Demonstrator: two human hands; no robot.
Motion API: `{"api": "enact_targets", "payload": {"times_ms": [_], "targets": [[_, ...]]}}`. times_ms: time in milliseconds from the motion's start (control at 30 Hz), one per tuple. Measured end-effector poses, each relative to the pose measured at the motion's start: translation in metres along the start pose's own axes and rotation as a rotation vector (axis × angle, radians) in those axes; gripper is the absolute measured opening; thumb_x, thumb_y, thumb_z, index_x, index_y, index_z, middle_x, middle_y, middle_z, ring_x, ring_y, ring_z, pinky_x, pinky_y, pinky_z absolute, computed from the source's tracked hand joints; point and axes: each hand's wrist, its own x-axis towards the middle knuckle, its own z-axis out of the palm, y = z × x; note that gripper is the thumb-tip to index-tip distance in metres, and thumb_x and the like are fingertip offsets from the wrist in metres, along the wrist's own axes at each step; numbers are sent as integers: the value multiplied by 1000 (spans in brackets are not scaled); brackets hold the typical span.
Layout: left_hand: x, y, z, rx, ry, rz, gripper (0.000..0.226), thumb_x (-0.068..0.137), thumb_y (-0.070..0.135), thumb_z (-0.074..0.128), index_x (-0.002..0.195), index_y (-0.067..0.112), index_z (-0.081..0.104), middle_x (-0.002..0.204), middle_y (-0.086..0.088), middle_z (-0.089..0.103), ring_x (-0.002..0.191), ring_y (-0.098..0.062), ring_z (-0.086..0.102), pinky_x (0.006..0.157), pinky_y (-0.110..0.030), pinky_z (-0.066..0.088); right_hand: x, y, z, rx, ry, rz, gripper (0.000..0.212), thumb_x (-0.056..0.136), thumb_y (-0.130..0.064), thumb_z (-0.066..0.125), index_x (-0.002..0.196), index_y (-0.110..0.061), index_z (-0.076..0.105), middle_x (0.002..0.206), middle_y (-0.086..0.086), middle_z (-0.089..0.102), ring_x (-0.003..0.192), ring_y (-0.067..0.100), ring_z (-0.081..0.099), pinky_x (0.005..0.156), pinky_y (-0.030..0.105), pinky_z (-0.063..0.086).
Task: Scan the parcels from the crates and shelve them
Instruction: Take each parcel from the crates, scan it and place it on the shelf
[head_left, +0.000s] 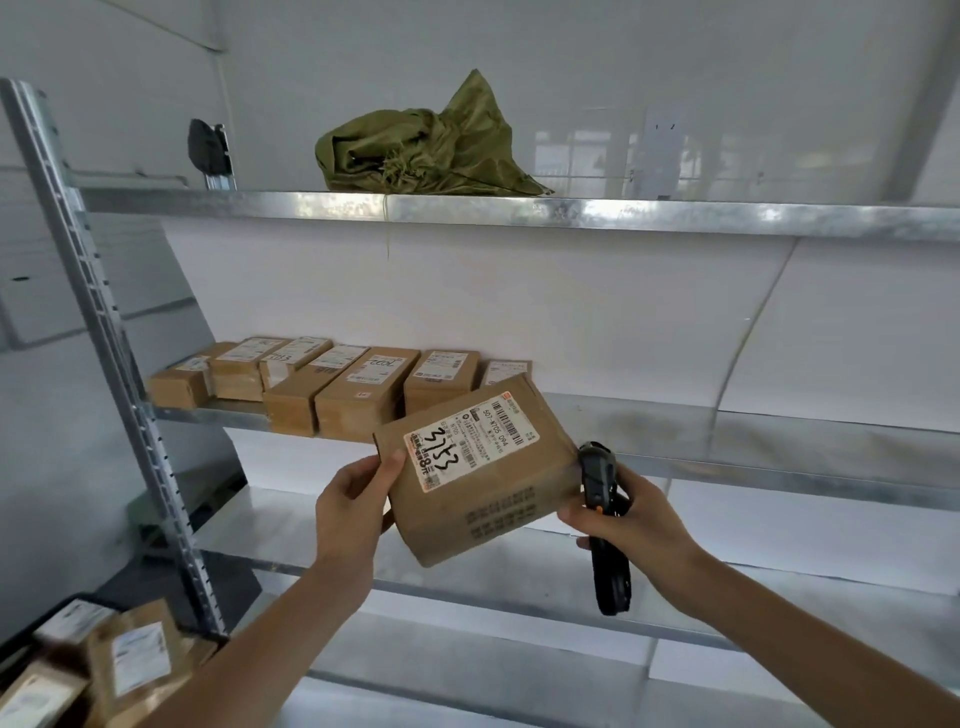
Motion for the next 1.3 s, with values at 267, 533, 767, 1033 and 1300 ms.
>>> {"api": "enact_targets", "payload": {"times_ms": [267,533,767,1033,1300], "targets": [[0,-8,2,54,-181,-34,28,96,34,64,123,40,67,103,9,77,106,-11,65,81,-43,59,-6,14,-13,-107,-103,86,46,76,-8,88,116,-21,69,92,9,74,81,27,71,84,49,63],[6,-13,5,261,-206,58,17,95,33,66,112,34,64,99,14,77,105,-13,69,87,-31,58,-12,18,-11,-117,-101,110,47,79,-1,85,117,-22,67,102,-6,78,94,28,74,79,47,64],[-2,-6,7,222,-361,-76,42,86,52,68,127,49,59,113,16,73,117,-12,57,103,-52,43,-23,17,-10,-53,-104,165,37,83,-4,81,115,-17,69,105,-7,78,99,31,73,81,47,64],[8,-4,7,232,-325,-15,42,87,43,70,128,39,62,101,11,77,113,-19,65,97,-44,54,-29,17,-14,-209,-157,183,52,72,-24,91,118,-25,67,105,-8,77,95,20,74,89,46,62],[18,2,2,315,-330,64,29,92,42,67,118,52,61,94,18,77,107,-13,65,77,-29,55,-20,-8,-35,-859,-181,-25,78,60,-68,88,125,-43,51,108,-22,66,97,1,62,82,20,49]]}}
